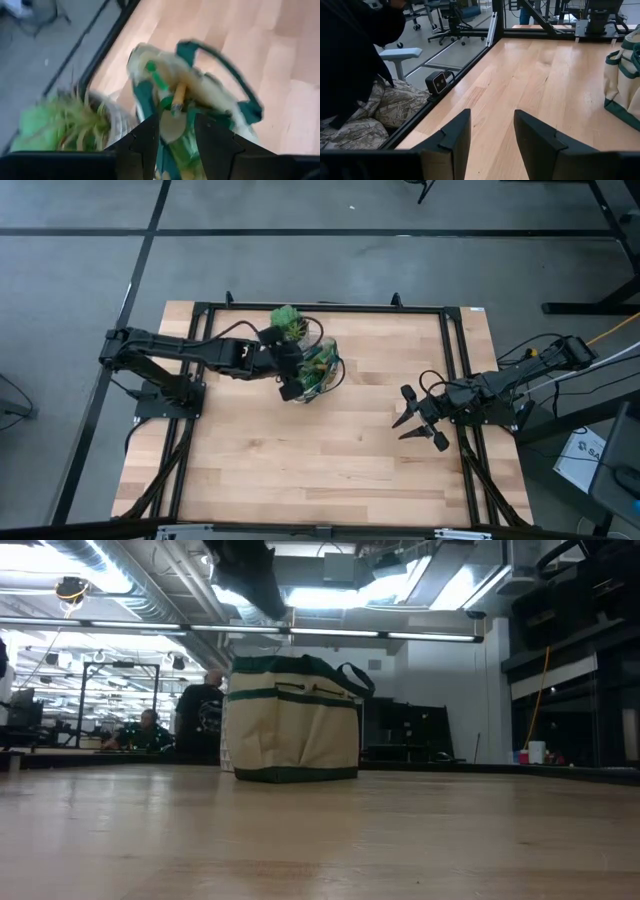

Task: Pick & Place Garden tools in Gardening bag
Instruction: Return to Home Position

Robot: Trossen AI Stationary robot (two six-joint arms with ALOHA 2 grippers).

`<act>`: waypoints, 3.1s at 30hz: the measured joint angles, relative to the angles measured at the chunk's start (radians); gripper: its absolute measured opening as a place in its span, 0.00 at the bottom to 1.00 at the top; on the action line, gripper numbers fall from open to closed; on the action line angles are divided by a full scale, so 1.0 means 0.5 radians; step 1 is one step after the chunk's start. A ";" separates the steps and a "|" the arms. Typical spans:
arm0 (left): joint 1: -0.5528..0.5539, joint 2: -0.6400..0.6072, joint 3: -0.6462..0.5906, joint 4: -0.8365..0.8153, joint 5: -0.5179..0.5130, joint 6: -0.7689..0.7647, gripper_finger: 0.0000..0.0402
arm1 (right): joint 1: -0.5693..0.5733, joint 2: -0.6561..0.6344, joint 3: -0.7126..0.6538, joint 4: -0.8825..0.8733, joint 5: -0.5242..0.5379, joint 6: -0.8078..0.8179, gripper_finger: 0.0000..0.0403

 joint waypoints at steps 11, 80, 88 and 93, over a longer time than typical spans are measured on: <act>0.012 -0.452 -0.765 1.310 0.840 0.578 0.29 | 0.001 0.000 0.000 0.000 -0.002 0.000 0.38; 0.038 -1.119 -1.464 1.758 0.936 0.426 0.29 | 0.000 0.000 0.000 0.000 -0.004 0.001 0.38; 0.038 -1.119 -1.464 1.758 0.935 0.426 0.30 | 0.001 0.000 0.000 0.000 -0.003 0.000 0.38; 0.038 -1.119 -1.463 1.758 0.935 0.426 0.30 | 0.000 0.000 0.000 0.000 -0.003 0.000 0.38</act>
